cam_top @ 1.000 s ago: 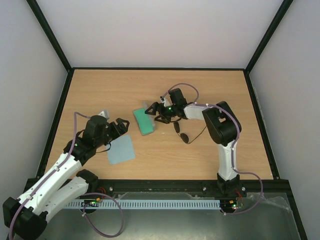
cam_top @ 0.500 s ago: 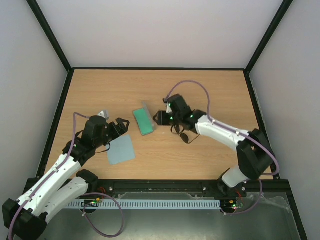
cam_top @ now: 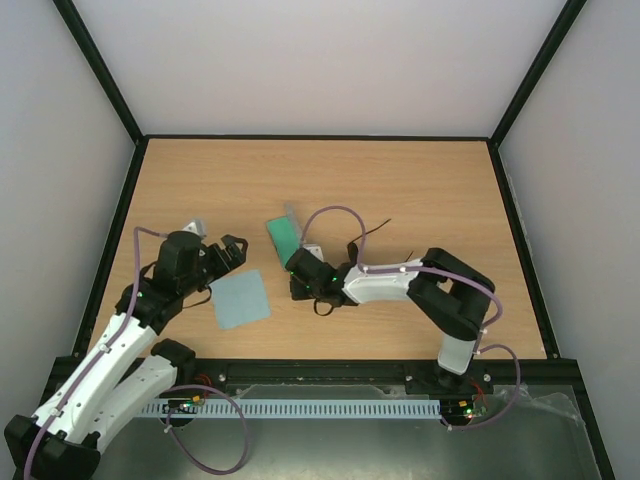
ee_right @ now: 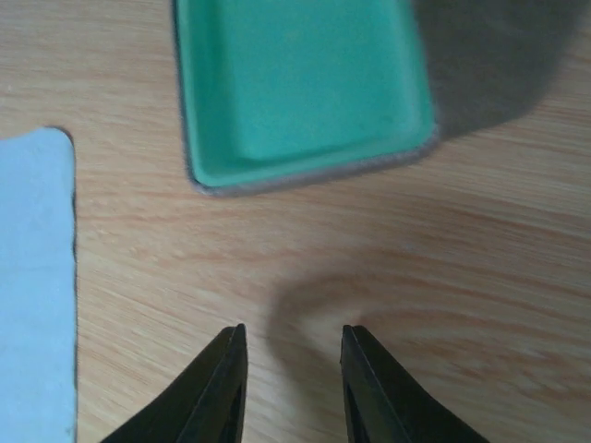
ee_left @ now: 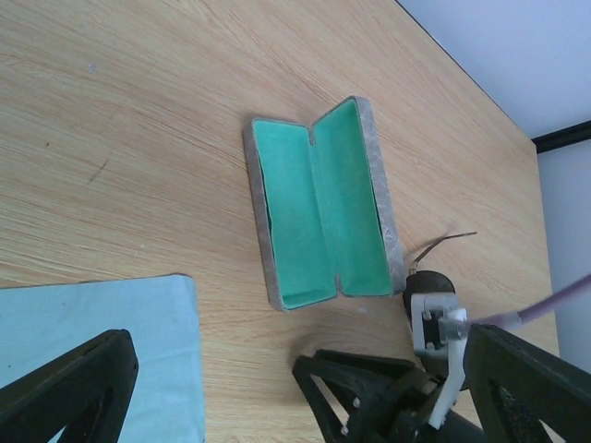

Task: Organize the sunglasses
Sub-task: Adjust the sunglasses case at the center of the board.

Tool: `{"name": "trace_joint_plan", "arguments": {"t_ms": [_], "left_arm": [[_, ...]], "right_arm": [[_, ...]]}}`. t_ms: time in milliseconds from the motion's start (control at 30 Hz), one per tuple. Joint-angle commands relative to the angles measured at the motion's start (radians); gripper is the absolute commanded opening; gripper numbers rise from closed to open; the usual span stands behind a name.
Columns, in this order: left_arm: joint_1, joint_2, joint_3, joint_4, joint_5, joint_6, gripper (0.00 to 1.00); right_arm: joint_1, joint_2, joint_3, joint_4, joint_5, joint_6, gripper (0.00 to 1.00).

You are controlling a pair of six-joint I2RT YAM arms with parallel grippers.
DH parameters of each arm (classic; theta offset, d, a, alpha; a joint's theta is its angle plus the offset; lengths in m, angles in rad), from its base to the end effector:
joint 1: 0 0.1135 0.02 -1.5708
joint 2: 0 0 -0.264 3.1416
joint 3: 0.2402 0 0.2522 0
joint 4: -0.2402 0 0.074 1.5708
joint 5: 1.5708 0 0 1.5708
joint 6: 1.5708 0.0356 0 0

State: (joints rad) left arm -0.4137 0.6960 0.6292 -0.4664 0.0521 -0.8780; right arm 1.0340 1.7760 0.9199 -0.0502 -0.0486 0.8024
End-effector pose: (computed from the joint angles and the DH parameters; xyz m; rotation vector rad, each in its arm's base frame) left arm 0.1459 -0.0661 0.2706 -0.4774 2.1626 -0.8071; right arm 0.1761 0.2993 0.1400 -0.3308 2.6503 0.7716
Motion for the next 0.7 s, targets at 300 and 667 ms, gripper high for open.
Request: {"name": "trace_joint_plan", "arguments": {"t_ms": [300, 667], "left_arm": [[0.015, -0.05, 0.013, -0.066, -0.014, 0.023, 1.0], [0.015, -0.056, 0.01, -0.064, -0.014, 0.03, 1.0]], "right_arm": [[0.004, 0.161, 0.135, -0.054, 0.422, 0.09, 0.22], [-0.127, 0.162, 0.165, -0.028, 0.406, 0.015, 0.28]]}}
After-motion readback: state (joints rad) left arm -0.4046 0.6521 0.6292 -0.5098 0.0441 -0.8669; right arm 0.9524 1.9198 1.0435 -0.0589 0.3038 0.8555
